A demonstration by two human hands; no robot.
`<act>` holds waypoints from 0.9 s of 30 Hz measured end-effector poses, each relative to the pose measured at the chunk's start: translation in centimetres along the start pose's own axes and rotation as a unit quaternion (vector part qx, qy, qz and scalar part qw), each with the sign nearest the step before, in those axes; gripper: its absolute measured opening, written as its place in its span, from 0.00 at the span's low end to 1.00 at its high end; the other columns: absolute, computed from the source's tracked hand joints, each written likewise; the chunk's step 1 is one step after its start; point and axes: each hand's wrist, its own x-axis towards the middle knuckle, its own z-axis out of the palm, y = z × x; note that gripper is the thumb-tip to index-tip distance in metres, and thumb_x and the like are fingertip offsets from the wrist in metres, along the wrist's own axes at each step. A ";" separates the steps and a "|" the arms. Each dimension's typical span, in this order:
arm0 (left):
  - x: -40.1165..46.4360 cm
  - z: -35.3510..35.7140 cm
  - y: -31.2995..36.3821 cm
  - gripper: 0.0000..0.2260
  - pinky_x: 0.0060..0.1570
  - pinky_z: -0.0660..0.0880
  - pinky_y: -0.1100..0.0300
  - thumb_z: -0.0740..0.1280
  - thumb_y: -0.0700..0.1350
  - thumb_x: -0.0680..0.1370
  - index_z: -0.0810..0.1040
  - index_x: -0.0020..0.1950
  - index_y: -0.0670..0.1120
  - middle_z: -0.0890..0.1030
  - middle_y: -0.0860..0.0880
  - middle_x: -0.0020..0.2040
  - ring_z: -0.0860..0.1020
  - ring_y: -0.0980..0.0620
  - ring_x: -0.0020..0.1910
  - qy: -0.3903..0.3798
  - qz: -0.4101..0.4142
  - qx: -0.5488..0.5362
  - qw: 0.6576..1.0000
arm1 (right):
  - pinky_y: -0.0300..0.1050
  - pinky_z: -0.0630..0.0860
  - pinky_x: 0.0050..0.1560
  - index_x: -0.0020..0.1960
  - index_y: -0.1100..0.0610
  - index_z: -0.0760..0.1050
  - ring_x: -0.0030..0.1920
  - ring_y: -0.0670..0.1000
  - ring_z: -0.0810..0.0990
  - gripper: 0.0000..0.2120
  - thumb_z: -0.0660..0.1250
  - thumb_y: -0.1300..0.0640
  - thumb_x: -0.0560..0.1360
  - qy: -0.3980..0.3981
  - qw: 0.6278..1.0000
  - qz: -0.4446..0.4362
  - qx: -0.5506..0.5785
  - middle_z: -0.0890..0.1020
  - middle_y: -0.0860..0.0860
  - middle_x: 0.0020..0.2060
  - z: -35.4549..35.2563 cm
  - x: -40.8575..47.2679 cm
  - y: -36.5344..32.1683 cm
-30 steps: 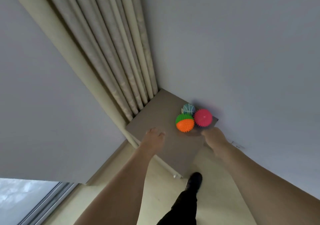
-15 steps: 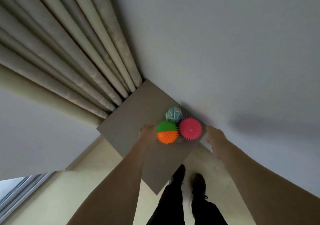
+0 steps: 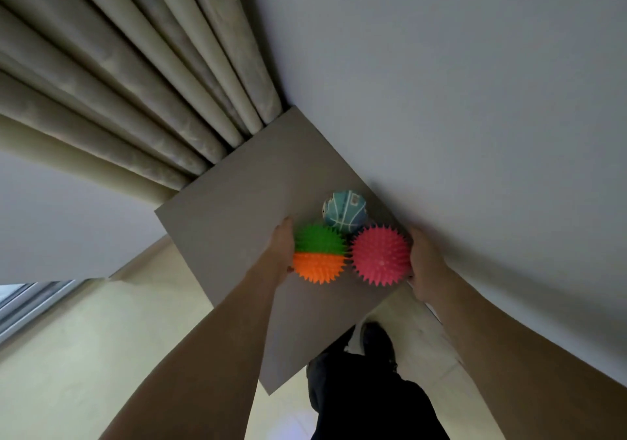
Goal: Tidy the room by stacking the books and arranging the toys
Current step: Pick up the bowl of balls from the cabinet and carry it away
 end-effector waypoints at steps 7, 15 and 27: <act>0.7 1.2 -0.8 0.20 0.36 0.73 0.60 0.56 0.60 0.83 0.74 0.67 0.50 0.83 0.44 0.55 0.81 0.48 0.41 -0.006 -0.001 -0.067 0.998 | 0.66 0.79 0.51 0.64 0.57 0.76 0.51 0.59 0.84 0.44 0.74 0.31 0.56 0.006 0.999 0.042 -0.007 0.83 0.56 0.56 -0.7 3.9 2.4; -2.7 -2.2 -2.0 0.41 0.65 0.74 0.42 0.62 0.75 0.60 0.76 0.68 0.54 0.80 0.46 0.63 0.80 0.43 0.59 0.051 0.012 -0.129 0.990 | 0.65 0.76 0.58 0.57 0.57 0.77 0.54 0.62 0.81 0.26 0.56 0.39 0.74 -0.021 0.996 0.028 -0.077 0.81 0.60 0.55 2.7 -9.0 -3.9; -23.9 -11.2 -5.3 0.40 0.61 0.75 0.40 0.60 0.72 0.64 0.70 0.69 0.51 0.79 0.43 0.62 0.79 0.39 0.58 0.145 0.060 -0.257 0.954 | 0.60 0.73 0.61 0.66 0.65 0.70 0.62 0.62 0.76 0.25 0.43 0.50 0.84 -0.134 0.965 0.009 -0.223 0.77 0.61 0.58 8.2 -28.6 -6.3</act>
